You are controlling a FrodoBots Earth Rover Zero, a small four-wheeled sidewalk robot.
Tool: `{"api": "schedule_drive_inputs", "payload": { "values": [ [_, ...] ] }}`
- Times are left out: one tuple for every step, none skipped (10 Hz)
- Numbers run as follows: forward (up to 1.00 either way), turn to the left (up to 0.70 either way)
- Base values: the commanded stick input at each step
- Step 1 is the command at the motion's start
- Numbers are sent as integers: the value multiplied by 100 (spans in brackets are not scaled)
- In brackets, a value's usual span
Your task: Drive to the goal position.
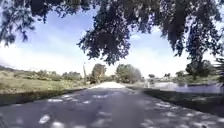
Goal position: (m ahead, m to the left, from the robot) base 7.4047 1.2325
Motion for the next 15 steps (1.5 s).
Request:
{"api": "schedule_drive_inputs", "payload": {
  "values": [
    [85, 0],
    [85, 0],
    [85, 0],
    [85, 0],
    [85, 0],
    [85, 0],
    [85, 0],
    [85, 0],
    [85, 0],
    [85, 0],
    [85, 0],
    [85, 0],
    [85, 0],
    [85, 32],
    [85, 34]
  ]
}}
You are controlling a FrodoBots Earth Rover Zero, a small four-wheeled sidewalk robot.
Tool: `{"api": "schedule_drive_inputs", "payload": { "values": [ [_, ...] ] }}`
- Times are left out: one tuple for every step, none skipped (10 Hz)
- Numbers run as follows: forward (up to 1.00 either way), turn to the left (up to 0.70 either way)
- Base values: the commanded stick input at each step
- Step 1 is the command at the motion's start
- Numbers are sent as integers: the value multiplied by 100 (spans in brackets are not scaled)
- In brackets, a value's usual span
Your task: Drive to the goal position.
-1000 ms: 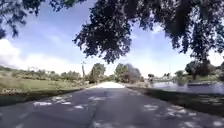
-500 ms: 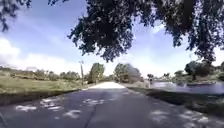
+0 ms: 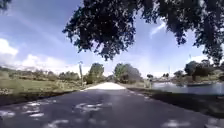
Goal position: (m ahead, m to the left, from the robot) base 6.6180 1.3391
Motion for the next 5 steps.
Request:
{"api": "schedule_drive_inputs", "payload": {
  "values": [
    [85, 34],
    [85, 0],
    [85, 0],
    [85, 0],
    [85, 0]
  ]
}}
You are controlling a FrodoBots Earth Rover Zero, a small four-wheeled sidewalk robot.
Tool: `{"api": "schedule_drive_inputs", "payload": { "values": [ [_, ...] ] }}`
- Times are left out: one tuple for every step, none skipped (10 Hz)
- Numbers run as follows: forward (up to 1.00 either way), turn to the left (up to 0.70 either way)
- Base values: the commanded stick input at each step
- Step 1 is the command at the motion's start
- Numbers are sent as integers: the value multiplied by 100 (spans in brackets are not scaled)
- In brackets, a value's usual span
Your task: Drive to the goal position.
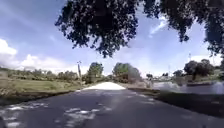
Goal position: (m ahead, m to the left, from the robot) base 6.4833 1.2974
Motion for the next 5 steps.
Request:
{"api": "schedule_drive_inputs", "payload": {
  "values": [
    [85, 0],
    [85, 0],
    [85, 0],
    [85, 0],
    [85, 0]
  ]
}}
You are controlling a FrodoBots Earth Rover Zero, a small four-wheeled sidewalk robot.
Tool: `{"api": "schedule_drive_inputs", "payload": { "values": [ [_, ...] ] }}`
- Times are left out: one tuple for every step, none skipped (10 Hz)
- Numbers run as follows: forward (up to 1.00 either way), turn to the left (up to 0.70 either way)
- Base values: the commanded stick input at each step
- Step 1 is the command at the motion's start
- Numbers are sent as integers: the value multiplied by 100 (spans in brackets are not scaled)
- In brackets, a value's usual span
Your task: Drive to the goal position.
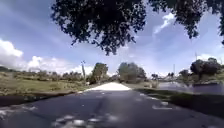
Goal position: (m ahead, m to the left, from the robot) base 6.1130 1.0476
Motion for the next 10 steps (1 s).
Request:
{"api": "schedule_drive_inputs", "payload": {
  "values": [
    [85, 0],
    [85, 0],
    [85, 0],
    [85, 0],
    [85, 0],
    [85, 0],
    [85, 0],
    [85, 0],
    [85, 0],
    [85, 0]
  ]
}}
